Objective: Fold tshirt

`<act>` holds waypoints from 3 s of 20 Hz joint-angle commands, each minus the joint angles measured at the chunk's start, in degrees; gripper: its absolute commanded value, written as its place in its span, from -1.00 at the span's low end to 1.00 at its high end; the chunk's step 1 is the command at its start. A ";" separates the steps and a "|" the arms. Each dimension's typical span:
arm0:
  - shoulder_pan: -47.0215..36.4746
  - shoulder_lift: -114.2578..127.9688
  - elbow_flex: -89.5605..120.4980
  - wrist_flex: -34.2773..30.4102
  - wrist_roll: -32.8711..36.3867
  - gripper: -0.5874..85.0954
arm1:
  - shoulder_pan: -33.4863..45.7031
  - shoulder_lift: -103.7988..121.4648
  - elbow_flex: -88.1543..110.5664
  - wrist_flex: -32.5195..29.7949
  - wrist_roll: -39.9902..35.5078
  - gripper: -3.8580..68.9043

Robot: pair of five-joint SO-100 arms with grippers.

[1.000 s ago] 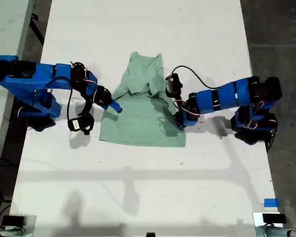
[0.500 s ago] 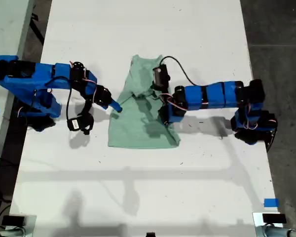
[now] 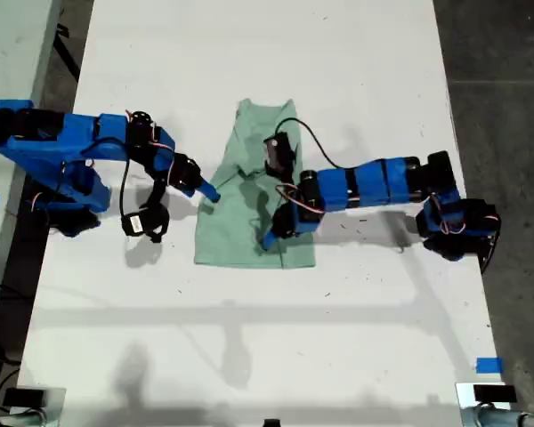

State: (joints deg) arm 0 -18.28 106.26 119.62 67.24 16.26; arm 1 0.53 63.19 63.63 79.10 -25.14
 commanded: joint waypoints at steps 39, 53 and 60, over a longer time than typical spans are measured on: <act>11.07 -16.79 -19.86 4.04 -14.77 -0.98 | -3.16 23.20 12.57 4.66 -0.44 -0.11; 13.10 -41.84 -55.99 27.77 -14.24 -0.32 | -3.87 27.60 16.52 3.52 1.49 -0.11; 16.61 -6.06 -28.83 27.77 -21.27 -0.37 | -5.01 35.42 20.21 4.66 3.60 -0.17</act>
State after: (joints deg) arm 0 -3.78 90.53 87.01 95.01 -1.85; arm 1 -3.16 93.34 84.55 83.76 -22.32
